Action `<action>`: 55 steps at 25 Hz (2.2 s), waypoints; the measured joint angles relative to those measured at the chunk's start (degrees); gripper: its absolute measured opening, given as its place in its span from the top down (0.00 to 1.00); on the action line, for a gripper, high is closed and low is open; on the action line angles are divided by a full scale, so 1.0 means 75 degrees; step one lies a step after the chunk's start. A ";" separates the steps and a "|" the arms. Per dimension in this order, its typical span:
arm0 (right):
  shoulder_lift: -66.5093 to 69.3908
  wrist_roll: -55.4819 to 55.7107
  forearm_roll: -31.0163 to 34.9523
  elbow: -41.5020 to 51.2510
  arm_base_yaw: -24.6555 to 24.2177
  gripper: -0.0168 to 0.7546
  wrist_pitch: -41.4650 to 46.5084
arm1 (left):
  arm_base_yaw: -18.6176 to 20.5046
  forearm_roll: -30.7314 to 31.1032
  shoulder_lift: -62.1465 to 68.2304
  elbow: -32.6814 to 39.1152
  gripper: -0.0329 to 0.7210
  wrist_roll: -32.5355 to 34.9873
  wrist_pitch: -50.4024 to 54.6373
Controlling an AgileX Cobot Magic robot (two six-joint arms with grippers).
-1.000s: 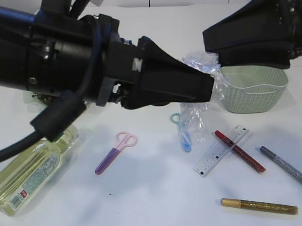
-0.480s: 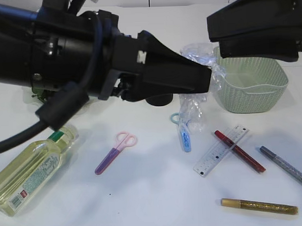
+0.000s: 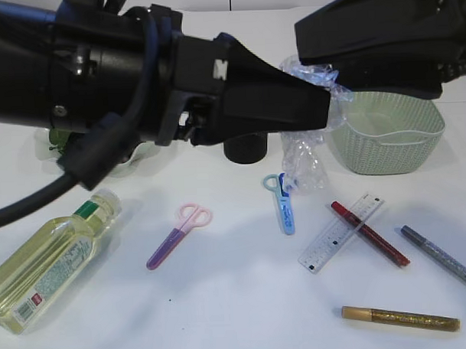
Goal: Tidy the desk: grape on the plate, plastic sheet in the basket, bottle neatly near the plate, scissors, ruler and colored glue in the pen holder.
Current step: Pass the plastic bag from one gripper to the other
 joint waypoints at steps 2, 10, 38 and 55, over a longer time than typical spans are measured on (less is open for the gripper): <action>0.0000 0.0000 0.0000 0.0000 -0.0002 0.29 0.0000 | 0.0000 0.0000 0.0000 0.0000 0.69 0.0000 0.0014; 0.0000 0.0080 0.0000 0.0000 -0.0002 0.41 0.0000 | 0.0000 -0.0202 0.0000 0.0000 0.69 0.0111 0.0128; -0.0016 0.0127 0.0055 -0.0002 -0.0002 0.96 0.0018 | 0.0000 -0.0303 0.0000 0.0014 0.57 0.0175 0.0165; -0.0016 0.0127 -0.0044 -0.0002 -0.0002 0.96 0.0018 | 0.0221 -0.0321 0.0000 0.0014 0.14 0.0210 -0.0145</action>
